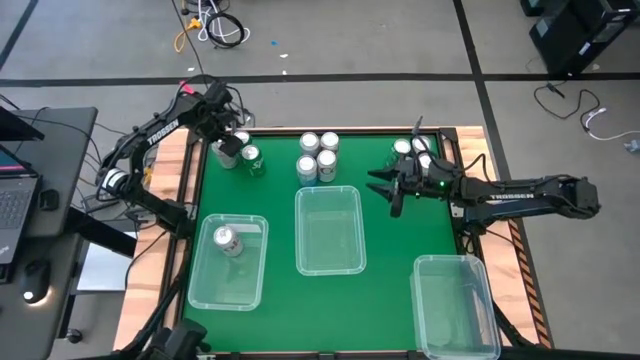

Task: Sort soda cans
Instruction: Put the silver soda can into the bottom left transparent bin

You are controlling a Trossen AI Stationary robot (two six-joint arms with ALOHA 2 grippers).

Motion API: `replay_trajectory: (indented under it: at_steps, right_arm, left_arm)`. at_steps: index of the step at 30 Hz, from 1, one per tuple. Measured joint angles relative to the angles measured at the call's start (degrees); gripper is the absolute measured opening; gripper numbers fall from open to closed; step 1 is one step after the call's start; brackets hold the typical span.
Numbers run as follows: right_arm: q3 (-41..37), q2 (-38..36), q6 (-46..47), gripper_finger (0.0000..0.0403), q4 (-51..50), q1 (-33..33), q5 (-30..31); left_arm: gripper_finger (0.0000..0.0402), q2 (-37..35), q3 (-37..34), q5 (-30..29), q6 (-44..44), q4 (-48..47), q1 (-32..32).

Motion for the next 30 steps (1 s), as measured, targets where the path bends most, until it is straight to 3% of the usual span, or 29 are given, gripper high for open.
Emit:
replay_trajectory:
  at_steps: [12, 19, 30]
  right_arm:
    - [0.0, 0.0, -0.5, 0.0189, 0.0, 0.9, 0.1]
    - [0.0, 0.0, -0.4, 0.0206, 0.1, 0.9, 0.1]
    - [0.0, 0.0, -0.1, 0.0239, 0.4, 0.9, 0.3]
  left_arm:
    - [0.0282, 0.1, -0.2, 0.7, 1.4, -1.7, -0.1]
    - [0.0282, 0.4, 2.4, 1.7, 3.1, -10.0, -0.3]
    - [0.0282, -0.1, -1.9, 2.0, 2.6, 0.3, -0.3]
